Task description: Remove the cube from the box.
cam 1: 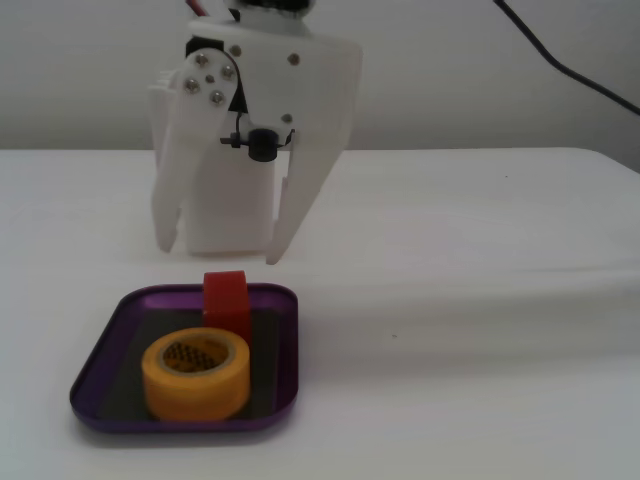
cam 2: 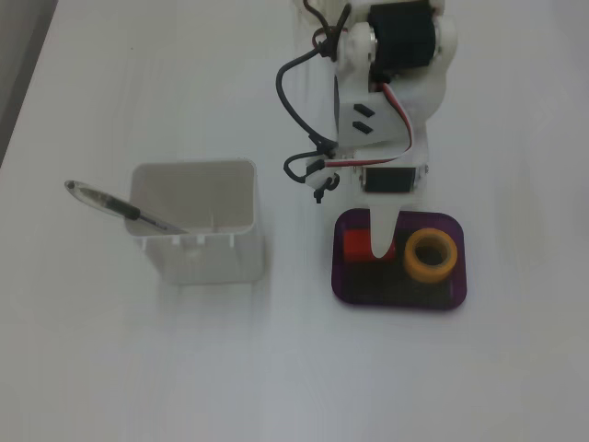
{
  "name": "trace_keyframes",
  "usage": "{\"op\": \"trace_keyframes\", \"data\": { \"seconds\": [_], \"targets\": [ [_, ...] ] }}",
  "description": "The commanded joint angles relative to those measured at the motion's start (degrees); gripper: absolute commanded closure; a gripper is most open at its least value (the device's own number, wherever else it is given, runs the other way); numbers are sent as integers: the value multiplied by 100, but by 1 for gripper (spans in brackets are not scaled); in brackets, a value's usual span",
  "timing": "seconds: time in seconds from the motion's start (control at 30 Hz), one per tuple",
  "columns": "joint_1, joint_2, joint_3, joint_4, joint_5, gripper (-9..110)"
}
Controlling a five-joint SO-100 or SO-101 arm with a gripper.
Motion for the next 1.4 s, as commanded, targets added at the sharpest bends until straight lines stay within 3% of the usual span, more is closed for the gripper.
{"op": "trace_keyframes", "data": {
  "seconds": [0.0, 0.93, 1.17, 1.37],
  "targets": [
    [88, 62, -193, -18, -26, 79],
    [70, -984, -264, -352, -26, 80],
    [44, -993, -264, -571, -26, 102],
    [-9, -923, -844, -501, 35, 102]
  ]
}}
